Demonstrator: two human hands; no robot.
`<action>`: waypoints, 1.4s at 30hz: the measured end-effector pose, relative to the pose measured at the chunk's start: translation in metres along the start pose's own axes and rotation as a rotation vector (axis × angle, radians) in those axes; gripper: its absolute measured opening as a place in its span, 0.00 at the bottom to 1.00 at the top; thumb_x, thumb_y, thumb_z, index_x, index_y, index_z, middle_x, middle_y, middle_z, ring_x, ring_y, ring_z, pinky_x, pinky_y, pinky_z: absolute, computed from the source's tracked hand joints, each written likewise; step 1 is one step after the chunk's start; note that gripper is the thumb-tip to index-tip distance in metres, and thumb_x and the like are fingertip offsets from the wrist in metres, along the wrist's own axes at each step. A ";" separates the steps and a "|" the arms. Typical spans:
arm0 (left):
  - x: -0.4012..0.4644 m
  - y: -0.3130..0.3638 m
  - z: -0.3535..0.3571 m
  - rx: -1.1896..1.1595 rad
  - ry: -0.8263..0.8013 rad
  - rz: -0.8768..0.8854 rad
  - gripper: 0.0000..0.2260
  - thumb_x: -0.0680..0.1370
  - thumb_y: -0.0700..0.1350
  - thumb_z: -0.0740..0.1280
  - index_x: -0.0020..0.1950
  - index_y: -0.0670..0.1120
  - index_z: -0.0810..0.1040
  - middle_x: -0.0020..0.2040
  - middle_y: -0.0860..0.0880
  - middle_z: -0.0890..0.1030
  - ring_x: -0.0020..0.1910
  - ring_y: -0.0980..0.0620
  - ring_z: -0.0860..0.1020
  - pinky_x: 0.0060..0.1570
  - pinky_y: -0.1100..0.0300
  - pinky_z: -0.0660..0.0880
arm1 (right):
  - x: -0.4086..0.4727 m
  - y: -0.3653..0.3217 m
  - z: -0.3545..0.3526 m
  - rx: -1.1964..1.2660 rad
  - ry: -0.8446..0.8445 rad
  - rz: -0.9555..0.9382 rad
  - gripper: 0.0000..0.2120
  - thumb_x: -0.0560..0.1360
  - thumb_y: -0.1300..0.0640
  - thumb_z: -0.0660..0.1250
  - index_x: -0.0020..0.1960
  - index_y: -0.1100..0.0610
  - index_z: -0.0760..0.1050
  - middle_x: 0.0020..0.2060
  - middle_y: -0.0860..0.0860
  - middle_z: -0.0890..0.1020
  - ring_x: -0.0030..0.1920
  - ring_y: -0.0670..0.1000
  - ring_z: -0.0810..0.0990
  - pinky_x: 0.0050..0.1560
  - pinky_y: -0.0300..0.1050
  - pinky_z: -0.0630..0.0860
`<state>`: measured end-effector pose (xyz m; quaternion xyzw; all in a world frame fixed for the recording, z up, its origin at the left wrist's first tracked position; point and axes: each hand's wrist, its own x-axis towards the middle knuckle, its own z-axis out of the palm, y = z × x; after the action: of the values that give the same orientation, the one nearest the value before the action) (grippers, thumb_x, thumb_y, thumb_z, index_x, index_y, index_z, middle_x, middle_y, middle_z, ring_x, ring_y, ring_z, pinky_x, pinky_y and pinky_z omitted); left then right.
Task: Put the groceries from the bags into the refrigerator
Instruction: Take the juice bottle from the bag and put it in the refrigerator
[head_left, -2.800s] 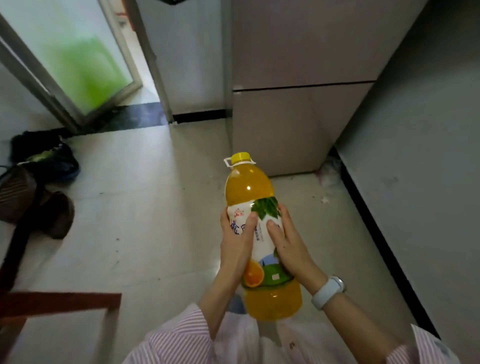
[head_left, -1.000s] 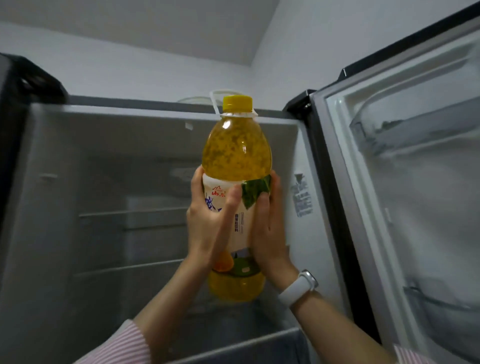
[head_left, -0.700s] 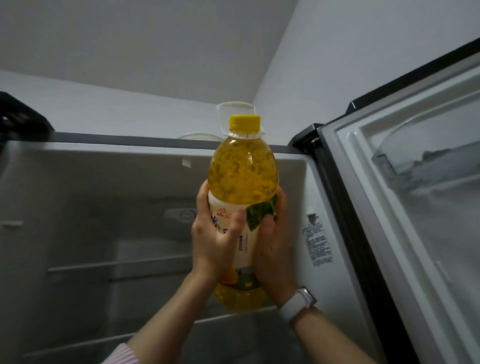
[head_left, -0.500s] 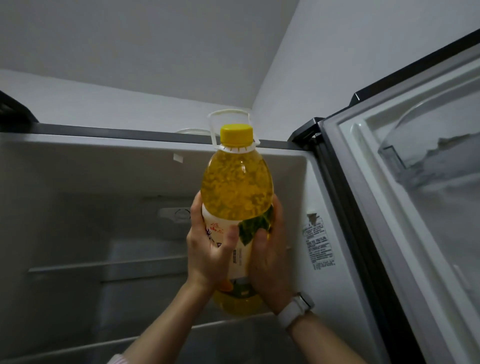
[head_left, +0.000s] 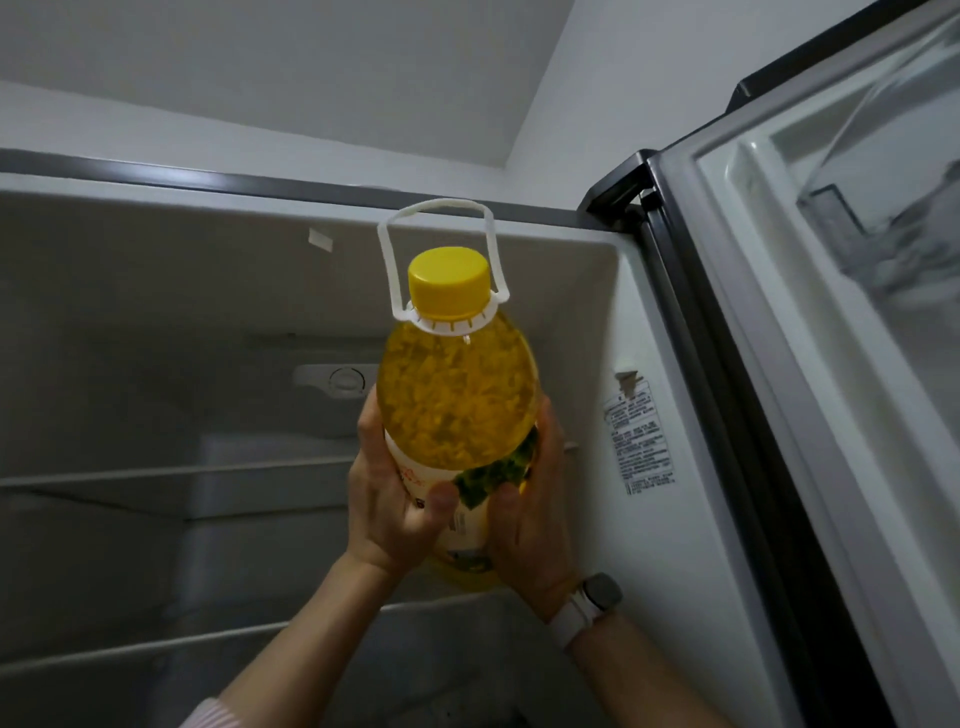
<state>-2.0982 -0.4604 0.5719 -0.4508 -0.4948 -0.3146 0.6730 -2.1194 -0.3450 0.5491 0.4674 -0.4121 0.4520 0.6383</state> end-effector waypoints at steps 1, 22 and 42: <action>-0.002 -0.002 -0.002 0.039 -0.010 0.002 0.36 0.72 0.71 0.53 0.69 0.46 0.58 0.53 0.57 0.76 0.44 0.60 0.77 0.39 0.72 0.72 | -0.004 0.003 0.000 -0.005 -0.003 -0.001 0.27 0.74 0.32 0.48 0.71 0.35 0.47 0.69 0.40 0.60 0.69 0.46 0.65 0.66 0.48 0.67; -0.048 -0.033 -0.040 0.414 -0.548 -0.466 0.35 0.56 0.68 0.67 0.60 0.57 0.74 0.52 0.49 0.75 0.53 0.49 0.73 0.52 0.54 0.72 | -0.083 0.041 -0.037 -0.671 -0.164 0.239 0.31 0.73 0.32 0.51 0.64 0.54 0.69 0.60 0.56 0.77 0.64 0.56 0.68 0.59 0.58 0.68; -0.087 -0.003 -0.053 0.796 -0.437 -0.072 0.31 0.72 0.53 0.59 0.74 0.48 0.57 0.74 0.45 0.62 0.71 0.47 0.62 0.64 0.49 0.63 | -0.074 -0.005 -0.002 -0.657 -0.294 -0.288 0.25 0.72 0.59 0.57 0.69 0.51 0.63 0.70 0.51 0.63 0.74 0.56 0.55 0.72 0.61 0.55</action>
<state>-2.1080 -0.5121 0.4845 -0.1953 -0.7230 -0.0203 0.6623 -2.1326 -0.3578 0.4774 0.3512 -0.5520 0.1297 0.7450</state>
